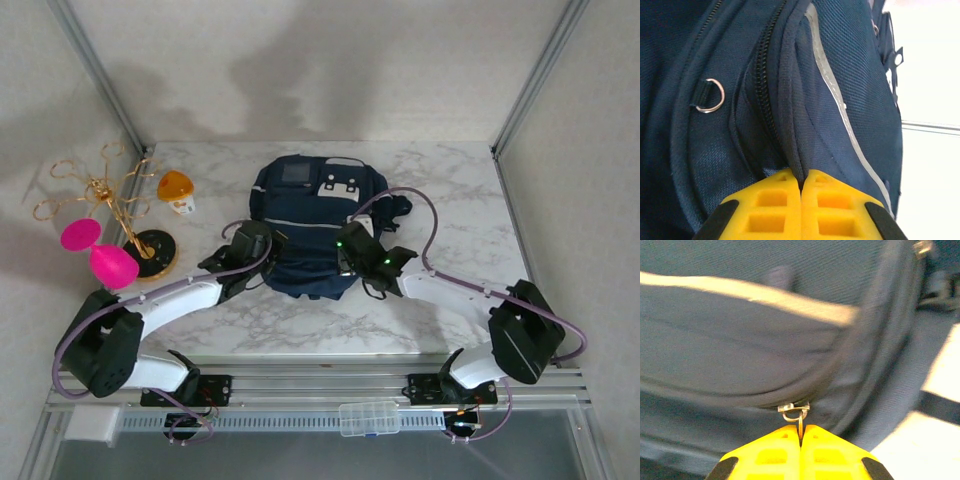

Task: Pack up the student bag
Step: Zip the student bag at the center of the table.

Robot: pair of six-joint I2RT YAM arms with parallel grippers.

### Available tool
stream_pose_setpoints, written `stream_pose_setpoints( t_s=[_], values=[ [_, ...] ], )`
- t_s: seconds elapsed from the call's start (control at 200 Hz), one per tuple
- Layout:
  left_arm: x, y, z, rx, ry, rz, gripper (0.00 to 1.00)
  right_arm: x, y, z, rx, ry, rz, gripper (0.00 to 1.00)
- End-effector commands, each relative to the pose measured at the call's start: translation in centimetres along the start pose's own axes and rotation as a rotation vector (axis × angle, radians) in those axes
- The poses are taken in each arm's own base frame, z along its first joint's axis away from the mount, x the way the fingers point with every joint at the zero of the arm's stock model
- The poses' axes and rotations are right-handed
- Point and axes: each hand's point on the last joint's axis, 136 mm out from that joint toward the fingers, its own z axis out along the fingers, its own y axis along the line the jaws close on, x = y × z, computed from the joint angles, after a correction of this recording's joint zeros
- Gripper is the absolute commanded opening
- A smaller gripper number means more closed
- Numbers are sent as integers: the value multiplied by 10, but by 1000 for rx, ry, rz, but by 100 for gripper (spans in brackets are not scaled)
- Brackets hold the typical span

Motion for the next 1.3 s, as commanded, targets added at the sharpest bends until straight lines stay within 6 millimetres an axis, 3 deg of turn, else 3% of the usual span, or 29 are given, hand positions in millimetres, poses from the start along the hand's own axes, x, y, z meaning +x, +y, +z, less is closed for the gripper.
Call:
stream_pose_setpoints(
  t_s=[0.0, 0.17, 0.27, 0.526, 0.736, 0.851, 0.901, 0.956, 1.091, 1.186, 1.277, 1.297],
  values=[
    [-56, 31, -10, -173, -187, 101, 0, 4, -61, -6, 199, 6, 25, 0],
    [-75, 34, -14, -197, -205, 157, 0, -20, -76, -1, 240, -54, 28, 0],
    [-84, 37, -13, -244, -202, 195, 0, -36, -94, 2, 286, -79, 59, 0],
    [-86, 29, -6, -262, -181, 292, 0, -71, -77, 17, 206, -151, -88, 0],
    [-88, 29, 0, -301, -164, 354, 0, -77, -106, 33, 319, -116, -67, 0],
    [-79, 15, 7, -225, -119, 344, 0, -88, -89, 33, 232, -130, -97, 0],
    [-74, 6, 10, -177, -95, 339, 0, -89, -72, 32, 129, -123, -127, 12],
    [-71, -2, 10, -150, -72, 346, 0, -90, -64, 25, 75, -123, -121, 19],
    [-73, -13, -8, -136, -76, 386, 41, -101, -74, -5, 73, -169, -53, 45],
    [-78, -17, -31, -95, -121, 409, 63, -110, -98, -31, 104, -242, 58, 70],
    [-101, -9, -55, -154, -232, 464, 83, -110, -149, -51, 229, -332, 202, 96],
    [-108, -7, -60, -172, -266, 486, 87, -109, -162, -55, 259, -352, 237, 98]
  ],
)
